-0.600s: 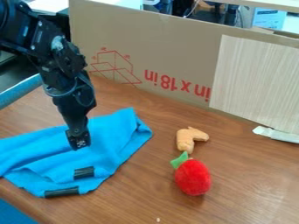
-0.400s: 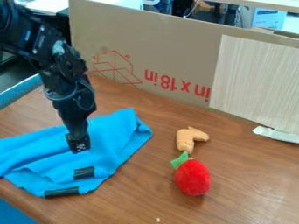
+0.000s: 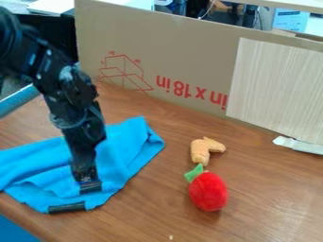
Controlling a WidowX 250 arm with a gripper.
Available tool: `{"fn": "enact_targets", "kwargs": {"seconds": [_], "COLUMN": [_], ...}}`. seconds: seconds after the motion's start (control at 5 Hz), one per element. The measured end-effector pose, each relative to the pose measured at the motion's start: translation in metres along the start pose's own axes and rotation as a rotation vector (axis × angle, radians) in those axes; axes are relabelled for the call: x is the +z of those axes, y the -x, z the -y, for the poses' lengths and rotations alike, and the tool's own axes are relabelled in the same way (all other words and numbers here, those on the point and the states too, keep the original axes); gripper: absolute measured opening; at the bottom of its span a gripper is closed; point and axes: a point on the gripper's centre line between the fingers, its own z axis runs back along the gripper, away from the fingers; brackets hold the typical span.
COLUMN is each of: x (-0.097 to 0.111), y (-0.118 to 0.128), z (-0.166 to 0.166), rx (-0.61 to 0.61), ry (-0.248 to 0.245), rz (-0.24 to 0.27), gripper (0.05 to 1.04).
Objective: Unfold the cloth from the bottom right to the top left
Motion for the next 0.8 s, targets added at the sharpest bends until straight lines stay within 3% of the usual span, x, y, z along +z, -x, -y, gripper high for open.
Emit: {"fn": "enact_targets", "kwargs": {"seconds": [0.2, 0.8], "x": [-0.002, -0.0118], "y": [0.0029, 0.0033], "z": [0.0076, 0.0098], "rx": [-0.041, -0.103], "ry": [0.001, -0.07], "rz": [0.013, 0.021], "gripper": [0.999, 0.999]}}
